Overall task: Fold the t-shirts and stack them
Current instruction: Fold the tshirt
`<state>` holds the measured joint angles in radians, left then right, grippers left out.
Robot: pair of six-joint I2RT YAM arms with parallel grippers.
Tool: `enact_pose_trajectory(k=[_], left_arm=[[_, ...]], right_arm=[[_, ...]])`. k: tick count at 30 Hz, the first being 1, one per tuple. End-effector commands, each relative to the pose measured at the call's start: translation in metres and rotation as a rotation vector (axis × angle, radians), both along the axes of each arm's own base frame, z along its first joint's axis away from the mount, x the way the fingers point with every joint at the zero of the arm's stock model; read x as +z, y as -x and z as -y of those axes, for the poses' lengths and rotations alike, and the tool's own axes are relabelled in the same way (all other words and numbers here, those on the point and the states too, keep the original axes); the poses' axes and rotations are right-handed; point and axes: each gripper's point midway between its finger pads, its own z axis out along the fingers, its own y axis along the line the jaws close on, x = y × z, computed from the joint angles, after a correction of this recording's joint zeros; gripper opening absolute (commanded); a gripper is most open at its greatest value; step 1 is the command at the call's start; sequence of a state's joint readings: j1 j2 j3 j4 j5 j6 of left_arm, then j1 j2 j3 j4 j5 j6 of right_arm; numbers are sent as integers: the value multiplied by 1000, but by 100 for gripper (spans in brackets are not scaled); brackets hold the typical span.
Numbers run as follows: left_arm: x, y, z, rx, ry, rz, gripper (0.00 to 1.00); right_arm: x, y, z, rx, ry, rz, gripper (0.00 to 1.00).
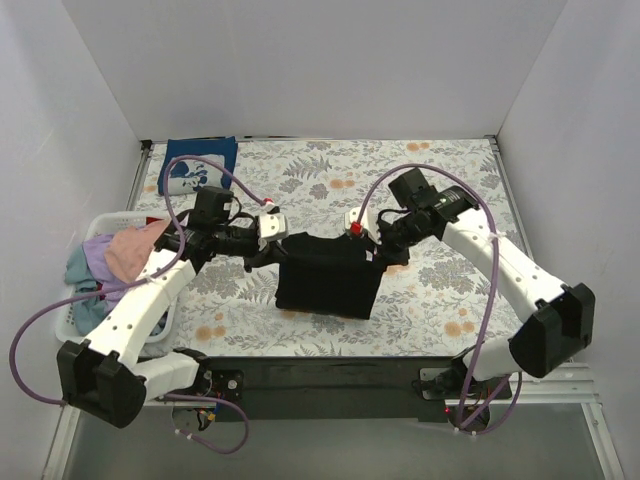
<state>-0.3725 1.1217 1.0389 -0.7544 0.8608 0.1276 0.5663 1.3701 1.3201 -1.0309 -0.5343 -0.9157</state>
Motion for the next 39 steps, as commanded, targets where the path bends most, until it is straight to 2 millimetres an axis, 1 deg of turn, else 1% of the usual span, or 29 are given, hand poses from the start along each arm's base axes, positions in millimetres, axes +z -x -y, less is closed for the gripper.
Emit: enact_pose_trajectory(k=[1,2,3,5,6,7,9,10,12,13,15,16,17,18,19,20,21,22,23,24,26,27,30,32,33,36,37,38,39], left_arm=[[-3,-25,-5,66,-15,18,0],[-4,-33,-7,82,-13,20,0],[-10,-41,-6,87,-16,2,0],[-12,-52,-6,83,-12,-5,0],[-19,-58,-5,80,-20,-24,0],[-16,-67,-4,81,-10,-13,0],[-17,-79,-5,88,-6,-12,0],[-22,-89,-3,84,-9,-25,0],[-29,-102,-5,88,-14,-36,0],[-35,-113,-4,92,-15,-45,0],[-43,-129,-7,115,-12,-63,0],[-46,-137,-8,119,-11,-66,0],[-61,-147,-8,122,-25,-96,0],[-67,-153,-7,124,-32,-103,0],[-73,-160,-5,128,-29,-106,0],[-87,-165,-4,137,-31,-142,0],[-92,-171,-4,145,-34,-148,0],[-98,-179,-4,154,-40,-139,0],[-103,-184,-4,167,-39,-142,0],[-115,-192,-4,185,-47,-153,0],[-127,-197,-3,197,-57,-176,0],[-138,-198,-4,206,-64,-201,0],[-157,-201,-10,237,-96,-209,0],[-162,-202,-14,257,-107,-205,0],[-163,-201,-14,259,-107,-207,0],[-149,-196,-11,249,-78,-194,0],[-143,-193,-10,245,-68,-188,0],[-128,-190,-9,238,-46,-166,0],[-121,-188,-8,240,-35,-165,0]], right_arm=[[-4,-10,3,-6,42,-40,1],[-3,-16,2,-11,34,-42,1],[0,-22,1,-4,29,-28,1],[-6,-34,-1,-6,33,-36,1],[-2,-42,-2,-1,28,-16,1],[-8,-49,-4,-2,37,-33,1],[-5,-65,-5,-12,27,-21,1],[-14,-72,-6,-4,37,-31,1],[-19,-85,-7,-9,38,-39,1],[-26,-97,-10,-3,42,-45,1],[-33,-112,-11,-12,34,-58,1],[-41,-126,-14,-15,32,-67,1],[-46,-134,-14,-19,29,-72,1],[-51,-143,-14,-27,29,-79,1],[-67,-149,-15,-31,42,-112,1],[-67,-162,-14,-34,38,-90,1],[-74,-168,-13,-39,48,-91,1],[-89,-174,-13,-43,61,-117,1],[-90,-183,-14,-50,57,-108,1],[-105,-186,-13,-54,71,-134,1],[-116,-191,-12,-58,88,-140,1],[-125,-194,-11,-66,94,-155,1],[-134,-195,-12,-87,92,-184,1],[-135,-194,-13,-100,87,-200,1],[-133,-191,-13,-105,83,-206,1],[-121,-184,-16,-115,65,-216,1],[-108,-181,-16,-117,50,-200,1],[-100,-176,-19,-116,35,-203,1],[-84,-173,-22,-112,16,-177,1]])
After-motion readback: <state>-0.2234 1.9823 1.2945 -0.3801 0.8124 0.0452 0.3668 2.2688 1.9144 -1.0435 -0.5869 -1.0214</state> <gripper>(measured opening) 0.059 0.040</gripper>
